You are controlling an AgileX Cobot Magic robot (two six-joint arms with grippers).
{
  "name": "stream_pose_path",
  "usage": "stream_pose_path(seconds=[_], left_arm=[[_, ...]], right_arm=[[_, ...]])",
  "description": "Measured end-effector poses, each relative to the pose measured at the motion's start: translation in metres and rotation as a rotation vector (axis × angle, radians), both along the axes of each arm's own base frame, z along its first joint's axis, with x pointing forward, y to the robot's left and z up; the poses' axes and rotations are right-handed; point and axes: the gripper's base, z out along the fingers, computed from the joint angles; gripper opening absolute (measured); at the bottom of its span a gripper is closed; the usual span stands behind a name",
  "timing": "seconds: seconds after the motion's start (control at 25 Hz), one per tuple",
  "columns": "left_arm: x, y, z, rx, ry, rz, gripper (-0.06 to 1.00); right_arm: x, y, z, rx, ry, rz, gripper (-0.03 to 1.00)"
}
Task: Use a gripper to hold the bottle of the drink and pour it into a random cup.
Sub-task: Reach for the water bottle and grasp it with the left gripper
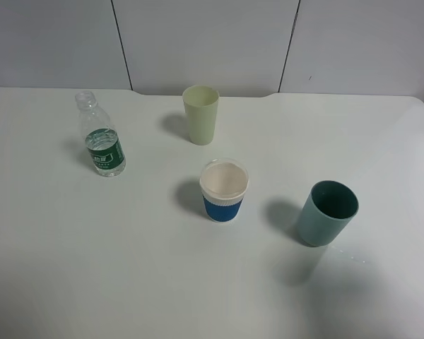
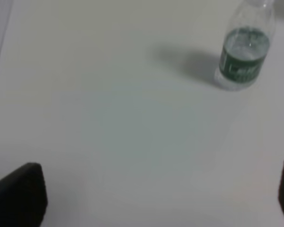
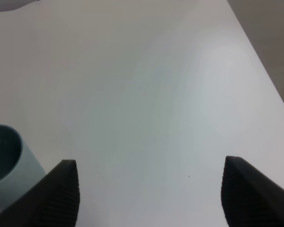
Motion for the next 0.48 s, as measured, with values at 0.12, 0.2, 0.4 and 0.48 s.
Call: stream_pose_path(seconds=[0.12, 0.2, 0.4, 0.48], left_arm=[[0.018, -0.002, -0.004, 0.041, 0.082, -0.022, 1.0], [0.031, -0.003, -0.008, 0.067, 0.143, -0.038, 1.0], [0.058, -0.008, -0.02, 0.09, 0.282, -0.089, 1.0], [0.069, -0.011, -0.027, 0.089, 0.336, -0.121, 1.0]], right_arm=[[0.0, 0.0, 0.0, 0.0, 0.0, 0.0, 0.63], [0.0, 0.0, 0.0, 0.0, 0.0, 0.0, 0.63], [0.0, 0.0, 0.0, 0.0, 0.0, 0.0, 0.63], [0.0, 0.0, 0.0, 0.0, 0.0, 0.0, 0.63]])
